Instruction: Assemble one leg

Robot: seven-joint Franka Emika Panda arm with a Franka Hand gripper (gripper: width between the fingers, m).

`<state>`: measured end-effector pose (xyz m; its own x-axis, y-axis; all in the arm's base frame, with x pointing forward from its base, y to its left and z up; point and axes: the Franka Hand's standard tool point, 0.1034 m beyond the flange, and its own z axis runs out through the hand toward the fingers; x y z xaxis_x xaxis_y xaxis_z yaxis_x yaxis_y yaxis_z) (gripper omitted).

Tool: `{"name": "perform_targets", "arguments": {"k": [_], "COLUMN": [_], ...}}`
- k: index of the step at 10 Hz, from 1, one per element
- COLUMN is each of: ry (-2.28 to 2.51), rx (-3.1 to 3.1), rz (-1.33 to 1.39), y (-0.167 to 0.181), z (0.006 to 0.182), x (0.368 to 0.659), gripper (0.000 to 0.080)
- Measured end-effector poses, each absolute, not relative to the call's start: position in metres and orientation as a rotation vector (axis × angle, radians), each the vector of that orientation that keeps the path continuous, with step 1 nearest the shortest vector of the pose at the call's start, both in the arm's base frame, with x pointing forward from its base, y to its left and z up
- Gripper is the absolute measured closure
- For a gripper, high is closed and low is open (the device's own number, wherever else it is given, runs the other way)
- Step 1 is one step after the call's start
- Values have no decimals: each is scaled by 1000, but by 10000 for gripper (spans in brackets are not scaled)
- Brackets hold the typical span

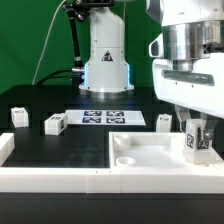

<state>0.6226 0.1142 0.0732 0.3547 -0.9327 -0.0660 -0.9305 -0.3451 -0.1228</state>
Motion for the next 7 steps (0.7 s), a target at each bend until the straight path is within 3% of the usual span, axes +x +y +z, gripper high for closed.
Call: {"name": "perform_targets", "arguments": {"k": [1,2,3,7], "ry": [1642,1532,1346,677], "rx": [-2511,-2580,-2684,-2947], "rz": [-31,-38,-52,-70], "y": [113,115,115,119], "z": [74,75,75,75], "x": [624,625,626,626], "gripper": [265,265,170,151]}}
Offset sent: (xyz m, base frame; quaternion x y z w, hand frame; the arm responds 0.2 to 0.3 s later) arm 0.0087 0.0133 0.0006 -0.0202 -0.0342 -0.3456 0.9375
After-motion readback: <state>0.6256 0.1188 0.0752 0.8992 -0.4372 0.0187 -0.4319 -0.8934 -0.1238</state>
